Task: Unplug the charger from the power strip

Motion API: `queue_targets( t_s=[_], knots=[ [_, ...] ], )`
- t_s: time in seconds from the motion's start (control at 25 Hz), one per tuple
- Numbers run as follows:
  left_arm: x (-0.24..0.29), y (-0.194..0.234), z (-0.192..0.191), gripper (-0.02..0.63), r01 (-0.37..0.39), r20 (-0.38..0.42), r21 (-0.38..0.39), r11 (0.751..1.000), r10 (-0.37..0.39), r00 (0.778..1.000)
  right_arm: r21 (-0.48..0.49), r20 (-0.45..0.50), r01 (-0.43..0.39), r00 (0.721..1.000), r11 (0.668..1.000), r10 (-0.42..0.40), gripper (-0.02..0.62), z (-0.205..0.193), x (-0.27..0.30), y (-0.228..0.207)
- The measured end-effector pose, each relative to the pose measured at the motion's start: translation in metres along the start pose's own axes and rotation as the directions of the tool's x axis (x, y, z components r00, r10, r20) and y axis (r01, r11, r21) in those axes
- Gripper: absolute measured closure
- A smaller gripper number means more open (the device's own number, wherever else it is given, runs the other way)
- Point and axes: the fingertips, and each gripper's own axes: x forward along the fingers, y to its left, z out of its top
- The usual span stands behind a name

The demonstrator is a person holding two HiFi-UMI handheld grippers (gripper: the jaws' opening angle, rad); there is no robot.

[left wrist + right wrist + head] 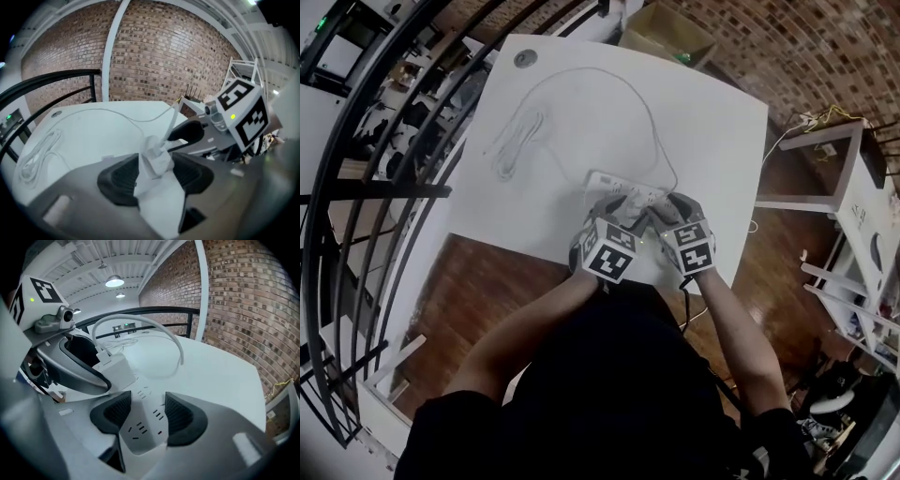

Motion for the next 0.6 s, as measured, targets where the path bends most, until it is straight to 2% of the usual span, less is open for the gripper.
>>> queue_targets(
  t_s=[0.16, 0.36, 0.52, 0.6],
  knots=[
    [-0.004, -0.002, -0.014, 0.391, -0.023, -0.026, 0.041, 0.999, 0.024, 0.999, 0.023, -0.002, 0.020, 1.000, 1.000, -0.020, 0.364, -0.008, -0.006, 0.011],
    [-0.018, 0.001, -0.024, 0.419, -0.078, 0.006, 0.069, 0.995, 0.078, 0.997, 0.009, -0.043, 0.014, 0.999, 1.000, -0.013, 0.367, -0.018, -0.010, 0.039],
    [-0.028, 0.004, -0.037, 0.440, -0.119, 0.017, 0.104, 0.987, 0.118, 0.993, -0.097, -0.070, -0.048, 0.997, 0.994, 0.042, 0.378, -0.019, -0.008, 0.057],
    [-0.030, 0.005, -0.039, 0.443, -0.130, 0.031, 0.113, 0.985, 0.128, 0.991, -0.186, -0.084, -0.088, 0.994, 0.979, 0.073, 0.397, -0.015, -0.006, 0.065]
  ],
)
